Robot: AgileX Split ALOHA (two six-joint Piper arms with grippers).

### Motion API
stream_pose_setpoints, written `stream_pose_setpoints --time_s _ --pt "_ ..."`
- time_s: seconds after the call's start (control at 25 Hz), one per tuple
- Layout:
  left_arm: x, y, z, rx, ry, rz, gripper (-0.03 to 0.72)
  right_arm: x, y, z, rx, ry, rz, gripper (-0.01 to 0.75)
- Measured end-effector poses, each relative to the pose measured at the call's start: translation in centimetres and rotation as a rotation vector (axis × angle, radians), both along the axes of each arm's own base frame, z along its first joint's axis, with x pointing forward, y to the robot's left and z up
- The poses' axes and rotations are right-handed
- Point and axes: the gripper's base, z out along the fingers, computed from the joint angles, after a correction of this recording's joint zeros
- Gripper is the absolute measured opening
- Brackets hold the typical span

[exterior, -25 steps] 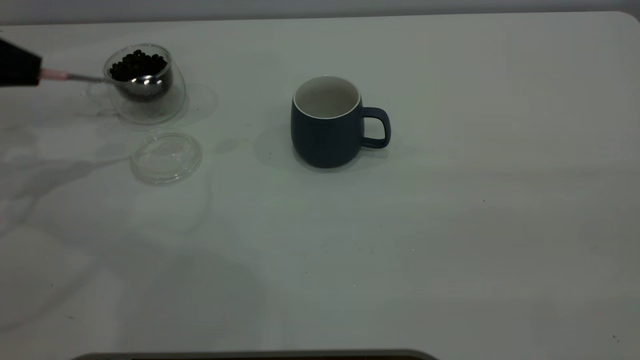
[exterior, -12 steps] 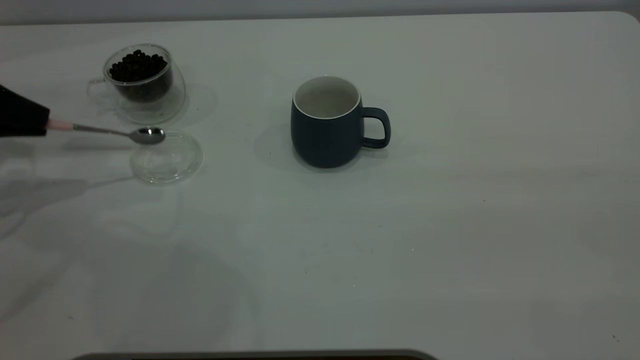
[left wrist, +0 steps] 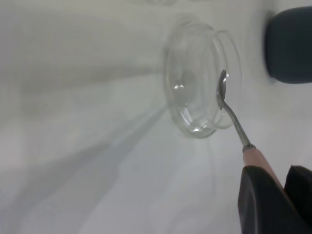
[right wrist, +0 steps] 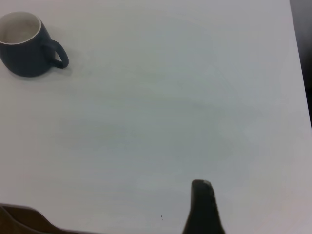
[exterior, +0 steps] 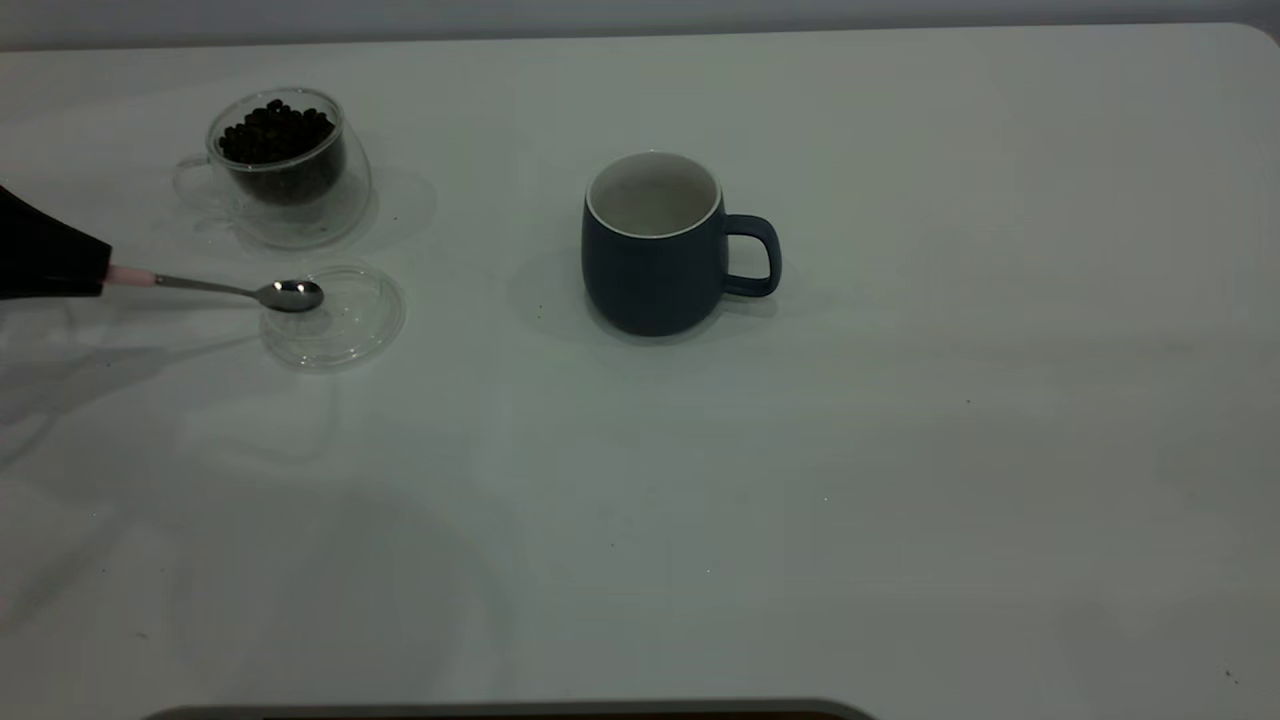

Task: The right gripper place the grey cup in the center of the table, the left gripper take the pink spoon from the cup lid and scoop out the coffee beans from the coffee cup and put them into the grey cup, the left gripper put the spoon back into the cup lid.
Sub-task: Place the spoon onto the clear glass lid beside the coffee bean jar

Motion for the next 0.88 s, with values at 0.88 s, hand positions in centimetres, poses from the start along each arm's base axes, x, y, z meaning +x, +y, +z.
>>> stream_pose_setpoints --time_s 0.88 --pt "0.9 -3.0 -2.3 -0.016 0.036 0.008 0.138 0.0 0.0 0.0 0.0 0.0 0.0 0.588"
